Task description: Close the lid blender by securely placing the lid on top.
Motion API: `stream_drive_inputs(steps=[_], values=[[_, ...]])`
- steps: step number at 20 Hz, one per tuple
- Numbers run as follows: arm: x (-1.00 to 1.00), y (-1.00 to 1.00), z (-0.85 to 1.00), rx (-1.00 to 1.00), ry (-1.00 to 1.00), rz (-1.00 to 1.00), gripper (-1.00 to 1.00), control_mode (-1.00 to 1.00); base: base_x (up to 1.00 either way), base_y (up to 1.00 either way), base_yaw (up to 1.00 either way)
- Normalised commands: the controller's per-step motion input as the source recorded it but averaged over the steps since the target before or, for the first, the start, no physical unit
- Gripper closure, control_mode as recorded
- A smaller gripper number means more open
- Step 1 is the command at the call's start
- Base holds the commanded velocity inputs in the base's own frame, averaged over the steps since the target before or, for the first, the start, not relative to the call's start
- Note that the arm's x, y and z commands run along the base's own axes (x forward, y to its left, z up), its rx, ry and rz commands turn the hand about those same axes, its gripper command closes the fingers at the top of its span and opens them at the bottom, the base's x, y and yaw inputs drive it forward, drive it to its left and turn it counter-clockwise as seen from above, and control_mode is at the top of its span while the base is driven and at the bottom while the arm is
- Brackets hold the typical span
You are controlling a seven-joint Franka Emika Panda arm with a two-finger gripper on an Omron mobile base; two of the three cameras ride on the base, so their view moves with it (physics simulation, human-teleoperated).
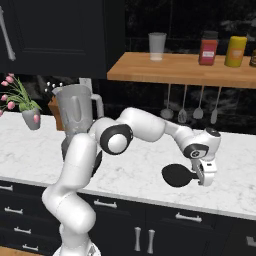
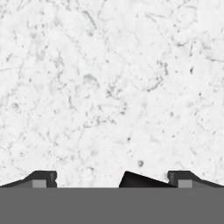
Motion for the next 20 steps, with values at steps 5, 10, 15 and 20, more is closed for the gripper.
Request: stream_drive_inputs(steps=[5, 10, 15, 20], values=[[0.06, 0.26, -0.12, -0.01, 0.0, -0.02, -1.0, -1.0, 0.0, 0.0, 0.0], [0.05, 0.38, -0.1, -0.04, 0.01, -0.05, -1.0, -1.0, 0.0, 0.0, 0.0], [0.07, 0.27, -0.16, -0.03, 0.01, -0.04, 1.0, -1.0, 0.0, 0.0, 0.0], [0.05, 0.08, -0.02, 0.0, 0.0, -0.01, 1.0, -1.0, 0.0, 0.0, 0.0]])
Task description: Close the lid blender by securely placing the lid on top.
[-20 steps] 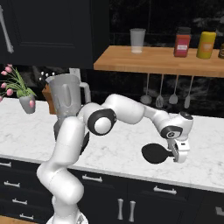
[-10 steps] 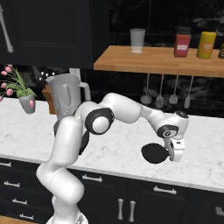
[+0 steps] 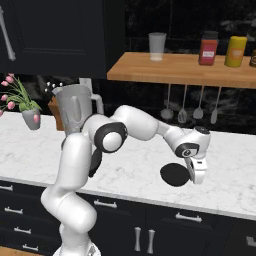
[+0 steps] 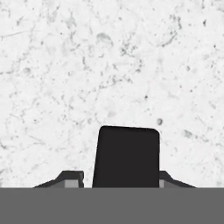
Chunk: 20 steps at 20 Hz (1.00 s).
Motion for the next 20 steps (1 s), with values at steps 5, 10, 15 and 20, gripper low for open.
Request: stream_drive_inputs(steps=[5, 10, 15, 20], values=[[0.0, 0.0, 0.0, 0.0, 0.0, 0.0, 1.0, -1.0, 0.0, 0.0, 0.0], [-0.07, 0.0, 0.04, 0.0, 0.0, 0.0, 1.0, -1.0, 0.0, 0.0, 0.0], [-0.37, 0.08, 0.45, 0.0, 0.0, 0.0, 1.0, -1.0, 0.0, 0.0, 0.0], [-0.4, 0.3, 0.82, 0.0, 0.0, -0.07, 1.0, -1.0, 0.0, 0.0, 0.0]])
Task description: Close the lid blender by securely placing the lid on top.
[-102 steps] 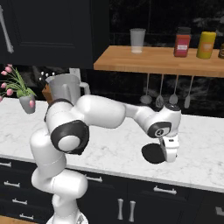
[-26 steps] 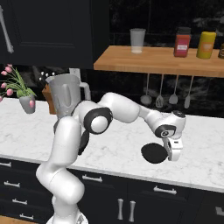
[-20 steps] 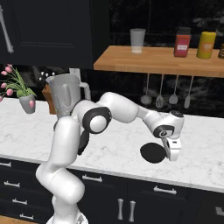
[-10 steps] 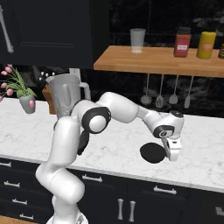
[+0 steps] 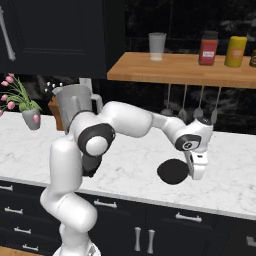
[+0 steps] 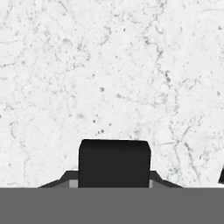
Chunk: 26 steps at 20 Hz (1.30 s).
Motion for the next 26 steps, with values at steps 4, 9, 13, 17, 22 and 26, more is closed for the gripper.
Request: stream_drive_inputs(steps=[4, 9, 13, 17, 22, 26], values=[[-0.29, 0.38, 0.94, 0.04, 0.0, -0.18, 1.0, -1.0, 0.0, 0.0, 0.0], [-0.33, 0.4, 0.75, 0.06, 0.0, -0.29, 1.0, -1.0, 0.0, 0.0, 0.0], [-0.39, 0.46, 0.68, 0.09, 0.0, -0.36, 1.0, -1.0, 0.0, 0.0, 0.0], [-0.31, 0.49, 0.79, 0.08, -0.03, -0.29, 1.0, -1.0, 0.0, 0.0, 0.0], [-0.22, 0.35, 0.83, 0.06, -0.08, -0.11, 1.0, -1.0, 0.0, 0.0, 0.0], [-0.14, 0.31, 0.77, 0.05, -0.04, -0.01, 1.0, -1.0, 0.0, 0.0, 0.0]])
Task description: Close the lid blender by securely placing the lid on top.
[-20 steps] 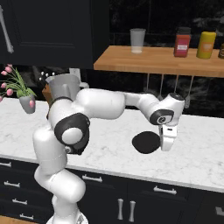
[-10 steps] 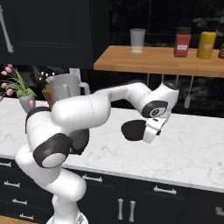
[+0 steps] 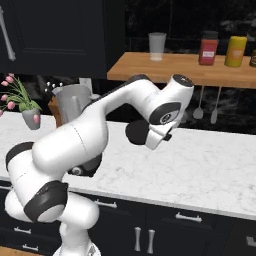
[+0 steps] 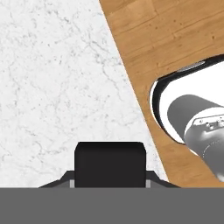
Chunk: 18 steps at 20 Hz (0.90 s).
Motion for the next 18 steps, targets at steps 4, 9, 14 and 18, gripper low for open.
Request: stream_drive_inputs(steps=[4, 9, 14, 18], values=[[-0.1, 0.4, 0.76, 0.03, -0.07, 0.0, 1.0, -1.0, 0.0, 0.0, 0.0], [-0.04, 0.41, 0.69, 0.05, -0.06, 0.0, 1.0, -1.0, 0.0, 0.0, 0.0], [0.0, 0.49, 0.57, 0.06, -0.04, 0.0, 1.0, -1.0, 0.0, 0.0, 0.0], [0.0, 0.6, 0.47, 0.04, -0.03, 0.0, 1.0, -1.0, 0.0, 0.0, 0.0]])
